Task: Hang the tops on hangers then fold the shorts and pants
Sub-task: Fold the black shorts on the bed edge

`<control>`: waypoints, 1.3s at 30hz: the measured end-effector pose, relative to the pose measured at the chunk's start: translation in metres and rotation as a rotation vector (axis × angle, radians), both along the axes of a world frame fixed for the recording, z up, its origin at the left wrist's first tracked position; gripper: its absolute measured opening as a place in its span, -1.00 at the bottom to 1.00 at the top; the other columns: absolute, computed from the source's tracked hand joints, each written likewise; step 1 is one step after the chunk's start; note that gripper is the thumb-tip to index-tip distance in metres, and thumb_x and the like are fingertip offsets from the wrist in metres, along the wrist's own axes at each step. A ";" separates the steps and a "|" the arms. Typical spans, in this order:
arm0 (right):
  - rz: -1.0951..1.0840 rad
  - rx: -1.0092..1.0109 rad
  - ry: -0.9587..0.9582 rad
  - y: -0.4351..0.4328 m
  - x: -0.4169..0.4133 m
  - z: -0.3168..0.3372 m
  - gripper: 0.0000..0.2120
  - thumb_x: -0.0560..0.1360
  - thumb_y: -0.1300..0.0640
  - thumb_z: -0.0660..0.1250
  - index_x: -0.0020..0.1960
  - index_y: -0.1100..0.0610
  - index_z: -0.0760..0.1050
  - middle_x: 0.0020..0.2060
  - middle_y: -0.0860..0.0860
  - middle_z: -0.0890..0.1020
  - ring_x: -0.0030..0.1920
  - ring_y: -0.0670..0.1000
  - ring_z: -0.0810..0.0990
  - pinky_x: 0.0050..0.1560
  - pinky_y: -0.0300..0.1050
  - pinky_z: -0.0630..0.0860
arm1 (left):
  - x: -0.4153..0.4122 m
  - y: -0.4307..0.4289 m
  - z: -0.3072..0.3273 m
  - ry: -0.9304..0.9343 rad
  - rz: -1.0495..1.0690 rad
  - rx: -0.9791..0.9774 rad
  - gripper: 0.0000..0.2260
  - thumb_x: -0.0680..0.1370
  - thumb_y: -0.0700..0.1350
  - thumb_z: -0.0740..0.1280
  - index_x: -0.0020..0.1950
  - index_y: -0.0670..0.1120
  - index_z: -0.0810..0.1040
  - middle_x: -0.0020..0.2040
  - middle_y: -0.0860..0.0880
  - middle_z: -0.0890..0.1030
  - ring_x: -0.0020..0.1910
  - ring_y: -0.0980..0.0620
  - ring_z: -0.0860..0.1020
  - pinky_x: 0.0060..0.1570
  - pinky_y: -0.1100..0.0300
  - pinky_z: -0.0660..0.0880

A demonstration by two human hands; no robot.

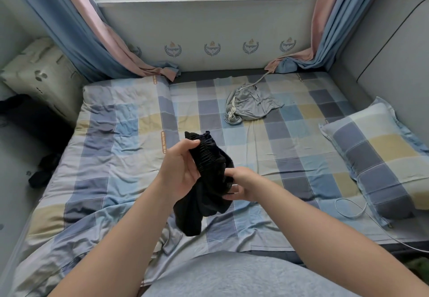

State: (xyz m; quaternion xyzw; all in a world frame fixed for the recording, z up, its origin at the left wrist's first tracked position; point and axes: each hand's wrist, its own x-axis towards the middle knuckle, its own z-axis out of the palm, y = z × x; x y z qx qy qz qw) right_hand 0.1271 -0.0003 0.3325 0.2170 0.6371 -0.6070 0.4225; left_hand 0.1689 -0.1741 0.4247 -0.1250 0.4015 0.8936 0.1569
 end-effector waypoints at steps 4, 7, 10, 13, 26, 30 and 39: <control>-0.198 0.121 0.090 0.003 -0.009 0.009 -0.91 0.54 0.35 0.26 -0.07 0.22 0.50 -0.28 0.14 0.60 -0.35 0.06 0.61 -0.48 -0.19 0.52 | 0.002 -0.007 -0.011 -0.078 -0.008 -0.124 -0.84 0.49 -0.20 0.26 0.01 -0.17 0.57 -0.19 -0.08 0.64 -0.27 0.00 0.66 -0.27 0.12 0.61; -0.230 0.181 0.279 0.017 -0.020 0.031 -0.77 0.56 0.35 0.18 -0.09 0.14 0.57 -0.22 0.12 0.62 -0.23 0.08 0.59 -0.36 -0.18 0.51 | 0.006 -0.017 -0.028 -0.287 -0.190 -0.605 -0.86 0.55 -0.14 0.27 0.06 -0.14 0.54 -0.25 -0.02 0.63 -0.31 0.02 0.65 -0.14 0.02 0.63; -0.101 0.176 0.450 0.025 -0.026 0.060 -0.71 0.56 0.35 0.22 -0.10 0.07 0.64 -0.16 0.12 0.65 -0.15 0.09 0.60 -0.15 -0.12 0.54 | 0.011 -0.026 -0.043 -0.309 -0.600 -1.232 -0.73 0.51 0.11 0.39 -0.05 -0.10 0.57 -0.12 0.02 0.61 -0.17 0.03 0.60 -0.05 0.10 0.56; 0.092 0.194 0.572 0.022 -0.022 0.086 -0.75 0.54 0.31 0.30 -0.07 0.01 0.66 -0.16 0.04 0.68 -0.11 0.04 0.63 -0.04 -0.11 0.55 | 0.012 -0.012 -0.051 -0.199 -0.541 -1.386 -0.44 0.38 0.25 0.49 0.19 -0.07 0.45 0.11 -0.07 0.49 0.05 -0.02 0.54 0.04 0.09 0.49; 0.174 0.310 0.898 0.039 -0.017 0.118 -0.80 0.48 0.30 0.38 0.02 0.05 0.61 -0.15 0.04 0.68 -0.26 -0.14 0.60 -0.25 -0.31 0.51 | -0.007 0.031 -0.063 0.296 -0.090 -1.507 -0.83 0.44 -0.30 0.24 -0.18 -0.05 0.31 -0.29 -0.06 0.47 -0.28 -0.11 0.45 -0.37 0.06 0.30; 0.445 0.710 0.941 0.072 -0.033 0.103 -0.67 0.46 0.42 0.21 -0.01 0.03 0.54 -0.07 0.01 0.59 -0.08 0.04 0.57 -0.17 -0.18 0.41 | -0.016 -0.008 -0.070 0.139 -0.082 -1.664 -0.80 0.39 -0.34 0.19 -0.14 -0.04 0.35 -0.26 -0.06 0.49 -0.29 -0.08 0.45 -0.36 0.09 0.31; 0.402 1.050 0.825 0.101 -0.027 0.034 -0.62 0.46 0.40 0.17 0.18 0.08 0.50 0.14 0.07 0.52 0.11 0.15 0.49 0.09 0.01 0.45 | -0.022 -0.079 -0.072 -0.200 -0.270 -1.641 -0.79 0.45 -0.26 0.15 -0.08 -0.02 0.52 -0.17 -0.10 0.62 -0.23 -0.10 0.67 -0.20 0.05 0.62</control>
